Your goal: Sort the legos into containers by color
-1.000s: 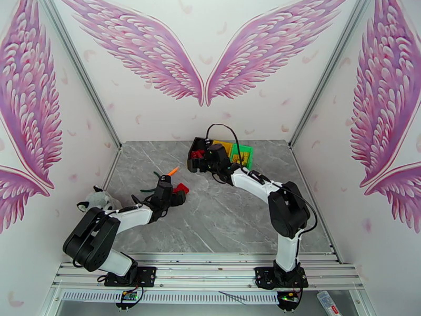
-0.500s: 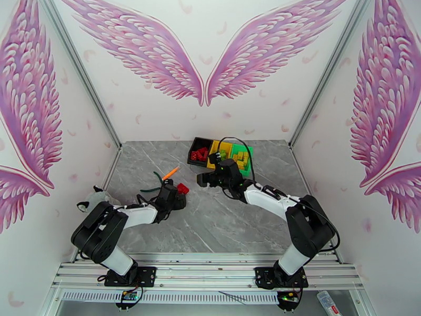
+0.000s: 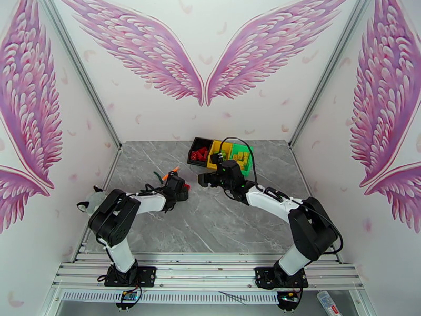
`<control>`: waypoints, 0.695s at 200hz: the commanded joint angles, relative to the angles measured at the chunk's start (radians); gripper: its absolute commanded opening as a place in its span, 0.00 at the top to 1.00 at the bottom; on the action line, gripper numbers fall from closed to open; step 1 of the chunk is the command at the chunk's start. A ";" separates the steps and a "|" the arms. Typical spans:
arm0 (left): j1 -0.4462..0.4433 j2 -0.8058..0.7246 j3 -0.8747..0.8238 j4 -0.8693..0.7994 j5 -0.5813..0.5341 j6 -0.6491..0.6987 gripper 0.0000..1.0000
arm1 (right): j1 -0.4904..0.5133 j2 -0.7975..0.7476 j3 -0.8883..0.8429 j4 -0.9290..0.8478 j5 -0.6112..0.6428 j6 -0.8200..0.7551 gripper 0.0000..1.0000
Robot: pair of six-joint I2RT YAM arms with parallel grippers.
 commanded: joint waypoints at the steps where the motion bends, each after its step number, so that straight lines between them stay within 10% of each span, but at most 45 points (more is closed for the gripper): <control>1: 0.003 0.061 0.045 0.006 0.079 0.007 0.28 | -0.006 0.005 -0.017 0.024 0.014 0.001 0.09; 139: 0.017 -0.082 0.076 0.024 0.261 0.041 0.44 | -0.017 0.033 -0.041 0.066 -0.043 0.048 0.10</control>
